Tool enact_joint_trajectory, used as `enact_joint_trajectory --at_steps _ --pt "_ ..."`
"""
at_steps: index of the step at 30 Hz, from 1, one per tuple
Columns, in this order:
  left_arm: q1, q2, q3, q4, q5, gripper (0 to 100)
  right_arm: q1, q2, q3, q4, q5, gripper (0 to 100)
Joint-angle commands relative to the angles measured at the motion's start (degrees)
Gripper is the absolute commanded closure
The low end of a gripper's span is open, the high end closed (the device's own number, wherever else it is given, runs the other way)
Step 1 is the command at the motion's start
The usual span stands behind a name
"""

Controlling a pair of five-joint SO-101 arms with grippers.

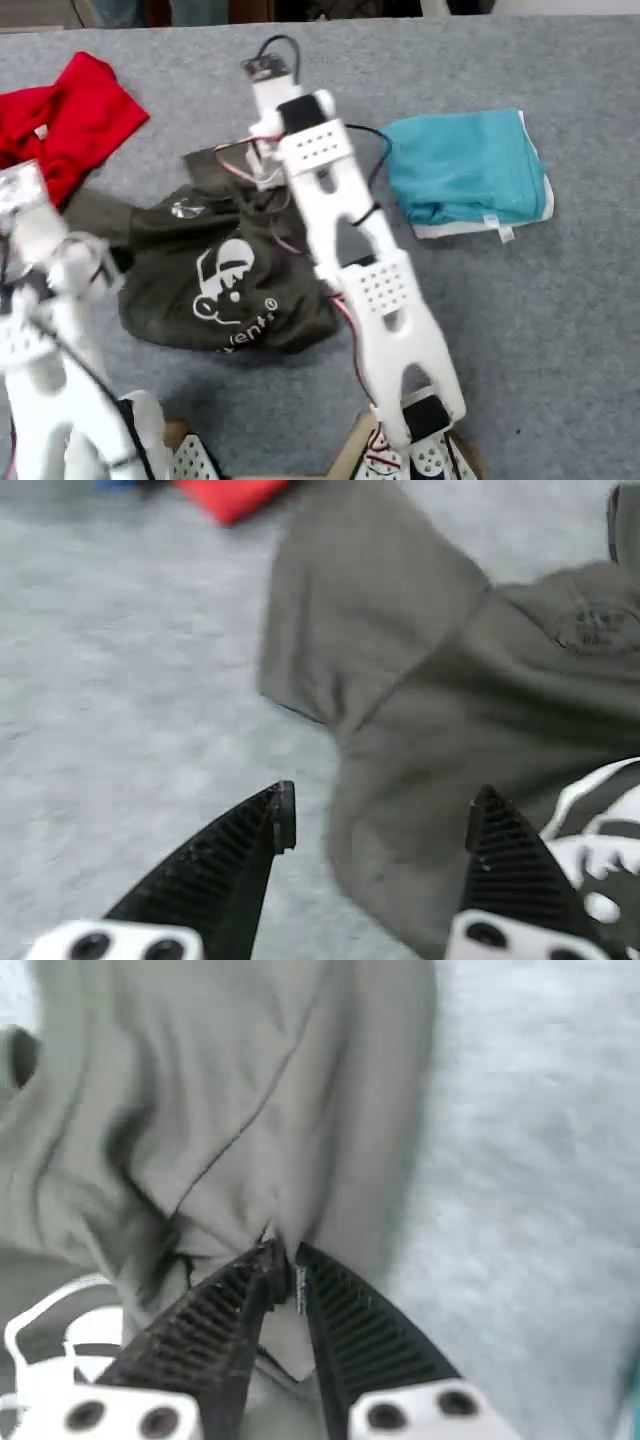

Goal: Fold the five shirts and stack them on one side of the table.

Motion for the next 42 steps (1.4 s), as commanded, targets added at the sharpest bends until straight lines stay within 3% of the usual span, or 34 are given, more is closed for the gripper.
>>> enact_joint_trajectory --at_steps 1,8,15,18,25,29,36,40,42 --pt "8.04 14.51 -11.30 -0.97 2.64 71 2.02 -16.31 19.21 0.70 0.09 98.5" --pt "13.32 38.15 -30.46 9.76 3.87 71 9.58 -41.01 57.45 -0.35 5.80 98.5" --pt "13.93 45.01 -33.10 11.43 7.12 71 13.27 -58.86 78.64 -0.35 19.08 98.3" --pt "17.98 45.01 -33.54 10.99 9.93 71 14.24 -63.08 78.81 -3.87 18.29 98.3" --pt "32.31 45.89 -45.23 10.73 23.74 71 19.25 -63.43 68.00 -6.33 15.56 98.3" --pt "38.46 51.60 -47.60 5.54 27.96 71 24.79 -62.11 61.76 -6.33 13.71 98.3" --pt "47.52 66.64 -53.93 4.31 27.34 75 28.84 -59.03 57.54 -6.77 13.10 98.3" --pt "49.89 72.53 -58.07 5.54 17.49 99 31.65 -57.10 52.35 -6.86 13.63 98.3" --pt "50.07 72.18 -59.47 10.64 12.04 97 32.97 -55.34 48.57 -6.86 13.45 98.3"
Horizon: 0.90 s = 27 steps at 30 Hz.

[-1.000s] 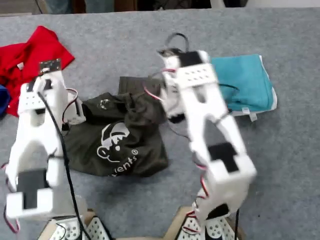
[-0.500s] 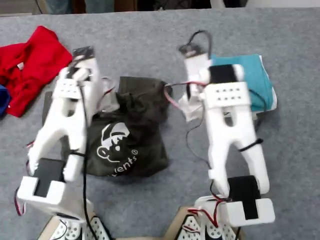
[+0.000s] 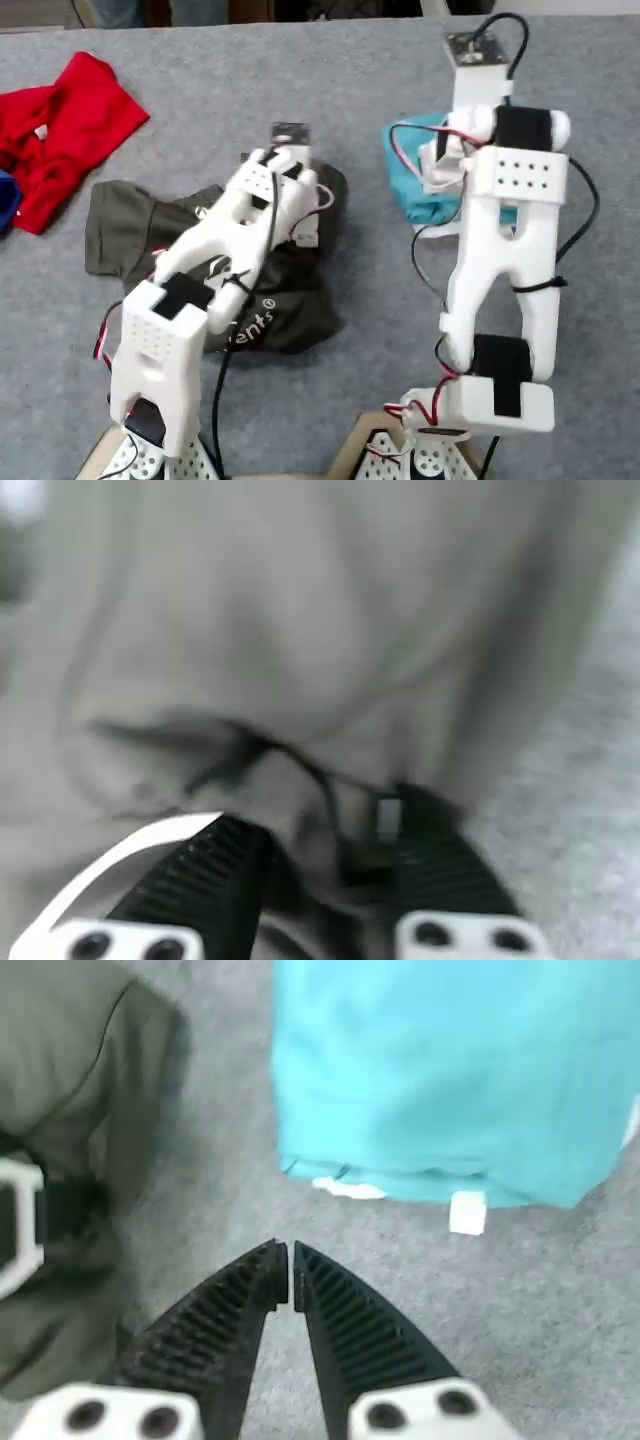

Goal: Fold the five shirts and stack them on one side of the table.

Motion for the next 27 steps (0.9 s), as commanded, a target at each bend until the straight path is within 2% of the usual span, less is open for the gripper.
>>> enact_joint_trajectory --at_steps 1,4,9,15,18,20,22,25,26,27 --pt "0.57 -1.05 -3.91 7.21 -9.05 98 2.46 1.98 -7.96 -0.70 -0.26 98.3" --pt "-0.57 -7.30 -2.68 13.63 -15.65 97 2.20 5.93 -13.32 -0.26 -0.97 98.3" --pt "-1.63 -26.64 9.36 22.24 -34.46 97 -0.70 16.84 -22.99 1.23 -3.34 98.3" --pt "-7.25 -54.86 30.90 25.49 -54.51 97 -5.71 33.19 -39.60 5.89 -6.59 98.3" --pt "-12.00 -68.66 37.93 25.32 -61.45 97 -10.55 39.96 -47.25 6.33 -6.86 98.3" --pt "-14.37 -76.22 39.87 25.49 -63.03 95 -14.51 43.38 -50.59 6.33 -6.86 98.2" --pt "-17.63 -82.55 40.84 25.67 -61.36 87 -18.90 46.02 -52.09 6.33 -6.77 95.9" --pt "-25.71 -89.93 40.66 25.93 -53.63 67 -25.32 48.75 -52.18 6.33 -7.12 83.5" --pt "-28.35 -91.87 40.66 25.93 -51.16 63 -27.25 49.45 -52.18 6.33 -8.18 79.1" --pt "-30.46 -93.36 40.57 25.76 -49.49 62 -29.27 50.07 -52.35 6.24 -9.05 75.6"
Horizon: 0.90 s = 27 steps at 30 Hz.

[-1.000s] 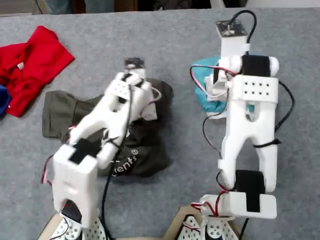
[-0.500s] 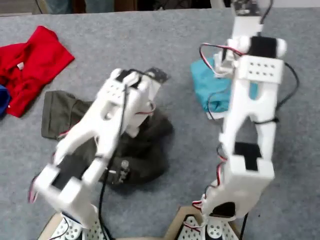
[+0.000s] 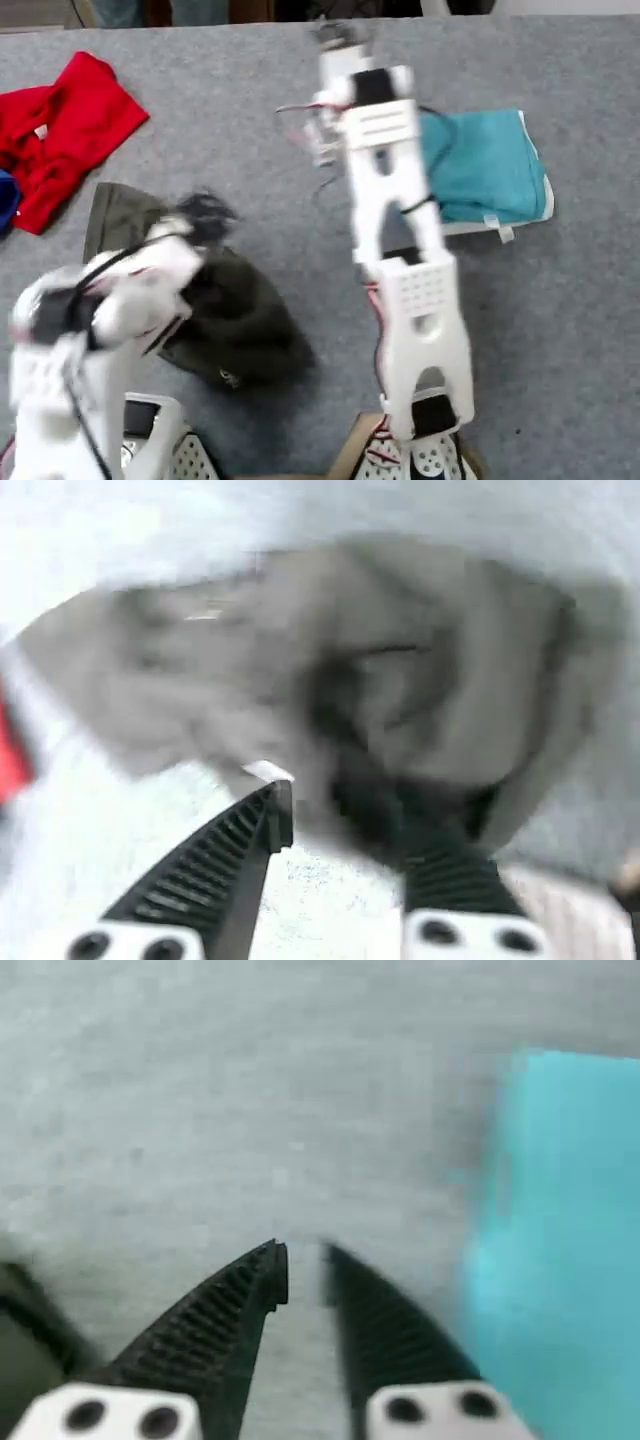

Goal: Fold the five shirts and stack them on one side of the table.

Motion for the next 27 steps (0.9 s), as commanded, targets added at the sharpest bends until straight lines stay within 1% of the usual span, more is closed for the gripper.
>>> enact_joint_trajectory --at_steps 1,5,11,13,16,20,23,25,27 --pt "-7.87 -6.86 -0.40 0.18 6.68 63 -7.38 0.66 -3.03 0.44 -2.46 73.7" --pt "-13.93 -7.56 -0.13 0.44 9.85 64 -15.21 2.07 -3.03 0.35 -4.04 73.4" --pt "-27.91 -7.47 0.48 -1.85 16.53 64 -25.23 5.76 -3.12 -0.09 -6.24 73.4" --pt "-34.68 -7.47 1.71 -3.43 18.29 64 -27.52 6.90 -3.12 -0.09 -7.47 73.4" --pt "-43.56 -7.47 4.70 -6.24 18.46 64 -29.89 8.04 -3.12 -0.09 -8.44 73.4" --pt "-52.62 -7.38 10.15 -11.25 19.69 64 -31.47 7.87 -3.21 0.09 -8.35 73.4" --pt "-56.57 -7.38 12.18 -14.33 20.66 64 -32.70 6.29 -2.86 0.18 -8.35 73.4" --pt "-57.36 -7.38 12.53 -14.59 21.71 64 -33.93 6.90 -2.68 -0.18 -8.09 73.4" --pt "-57.36 -7.38 12.53 -14.59 22.15 64 -34.29 9.54 -2.77 -1.23 -8.09 76.1"
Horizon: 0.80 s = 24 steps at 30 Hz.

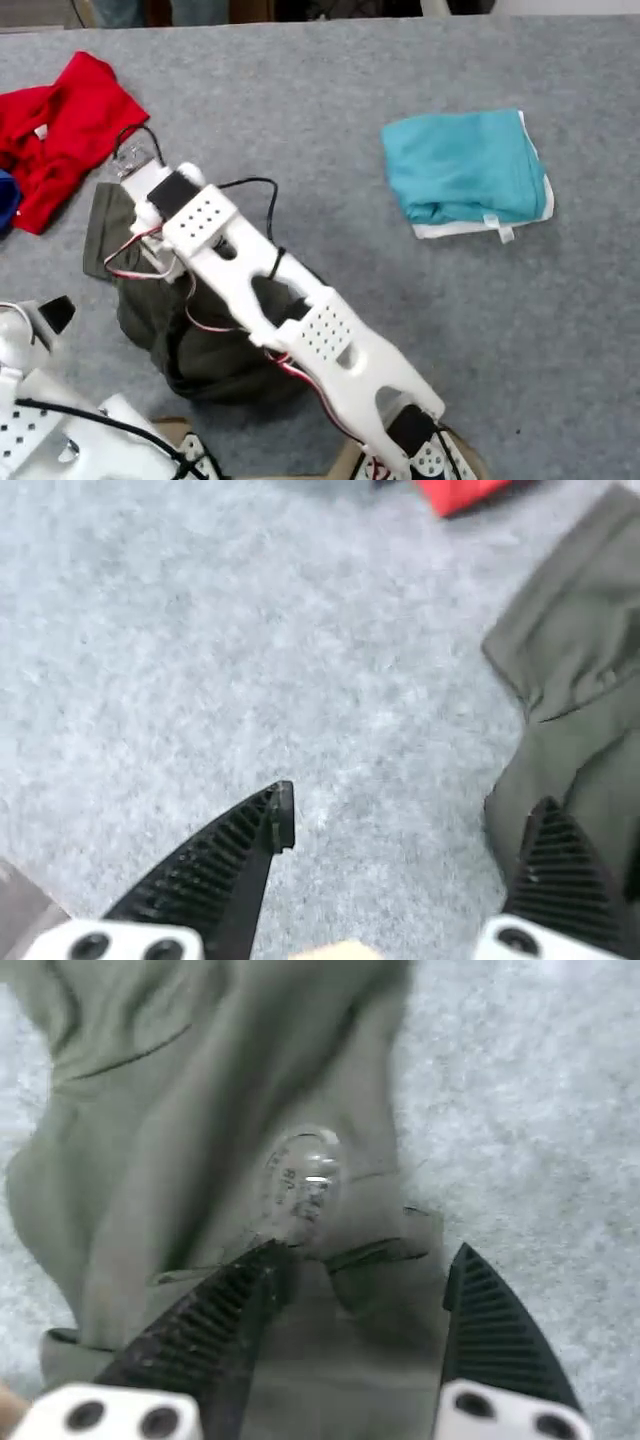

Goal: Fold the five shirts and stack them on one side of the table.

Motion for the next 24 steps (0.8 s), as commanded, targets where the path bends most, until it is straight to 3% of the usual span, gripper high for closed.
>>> enact_joint_trajectory --at_steps 1,6,11,14,24 --pt "-0.84 -0.70 -0.13 -1.14 1.14 64 -0.97 2.24 -2.24 -1.76 -0.26 79.2" --pt "0.31 -0.70 -0.13 -1.41 1.23 64 3.69 7.34 -4.35 -3.34 2.73 98.9" --pt "0.31 -0.62 -0.31 -2.37 1.58 64 13.36 7.52 -8.04 0.88 3.52 98.5" --pt "0.57 0.79 -1.10 -2.99 5.63 68 20.84 7.43 -8.22 0.97 4.48 98.5" --pt "20.35 28.48 -5.49 -6.86 6.51 70 40.79 3.12 -4.35 0.97 9.32 98.5"
